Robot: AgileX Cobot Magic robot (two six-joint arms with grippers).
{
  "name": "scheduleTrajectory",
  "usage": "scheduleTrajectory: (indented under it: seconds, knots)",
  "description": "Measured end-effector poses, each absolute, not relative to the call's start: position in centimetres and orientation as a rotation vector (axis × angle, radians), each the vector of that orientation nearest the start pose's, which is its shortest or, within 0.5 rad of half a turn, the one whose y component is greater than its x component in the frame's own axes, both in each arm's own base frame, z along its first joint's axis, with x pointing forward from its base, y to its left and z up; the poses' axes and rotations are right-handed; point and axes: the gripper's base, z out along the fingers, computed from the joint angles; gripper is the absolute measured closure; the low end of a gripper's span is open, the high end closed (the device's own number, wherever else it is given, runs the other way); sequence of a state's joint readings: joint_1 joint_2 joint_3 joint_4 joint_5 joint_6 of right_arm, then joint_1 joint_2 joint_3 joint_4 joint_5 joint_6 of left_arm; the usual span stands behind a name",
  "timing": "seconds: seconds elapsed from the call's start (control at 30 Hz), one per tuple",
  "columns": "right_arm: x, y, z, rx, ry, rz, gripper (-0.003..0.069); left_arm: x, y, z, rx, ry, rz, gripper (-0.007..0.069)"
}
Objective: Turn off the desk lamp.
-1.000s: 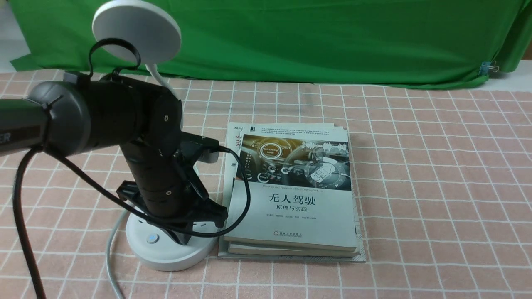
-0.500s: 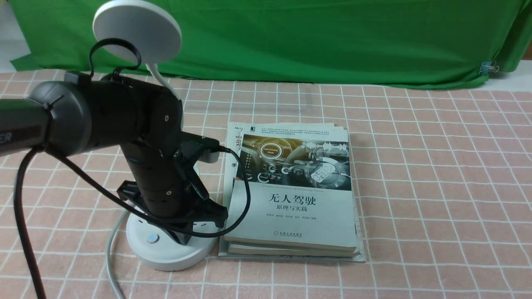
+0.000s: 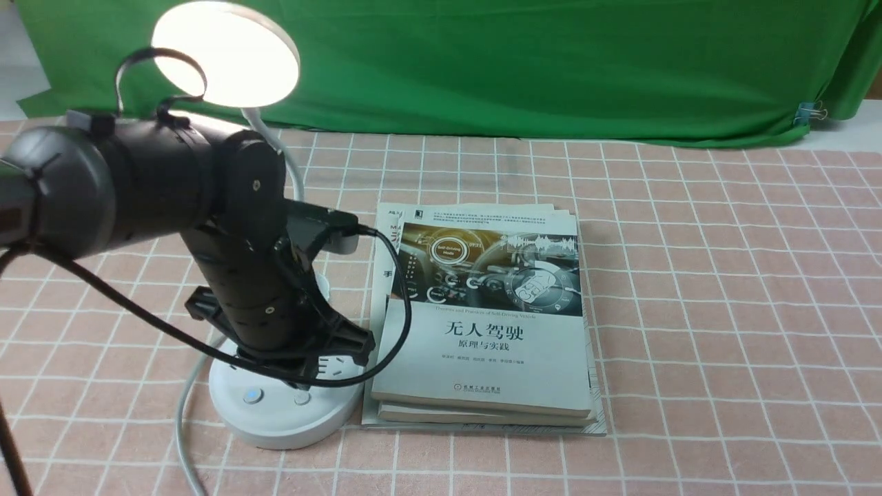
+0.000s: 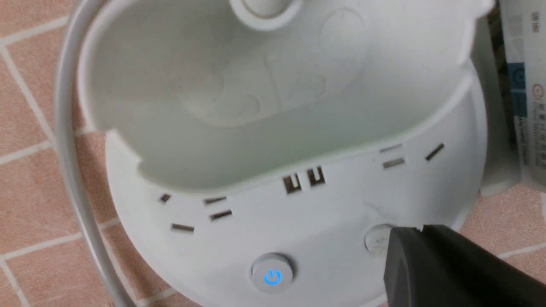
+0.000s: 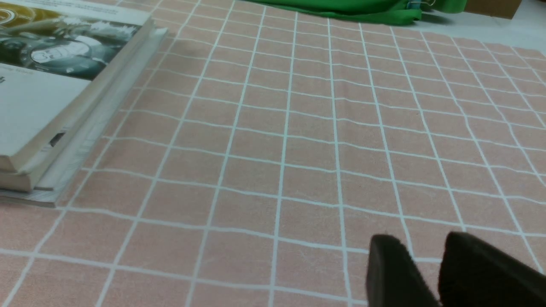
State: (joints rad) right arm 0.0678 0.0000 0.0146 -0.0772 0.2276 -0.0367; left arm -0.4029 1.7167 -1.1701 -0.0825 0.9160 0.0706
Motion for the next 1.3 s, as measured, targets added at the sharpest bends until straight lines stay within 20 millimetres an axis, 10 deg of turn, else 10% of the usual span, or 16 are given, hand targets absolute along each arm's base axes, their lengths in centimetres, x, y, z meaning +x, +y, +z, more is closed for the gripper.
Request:
scheduleTrajectory:
  seconds: [0.57, 1.3]
  knots:
    - [5.6, 0.2, 18.8, -0.142, 1.719, -0.048, 0.0419, 30.7, -13.9, 19.2, 0.643, 2.964, -0.157, 0.0620]
    - [5.6, 0.2, 18.8, -0.142, 1.719, -0.048, 0.0419, 28.3, -13.1, 23.9, 0.620, 2.852, -0.210, 0.0620]
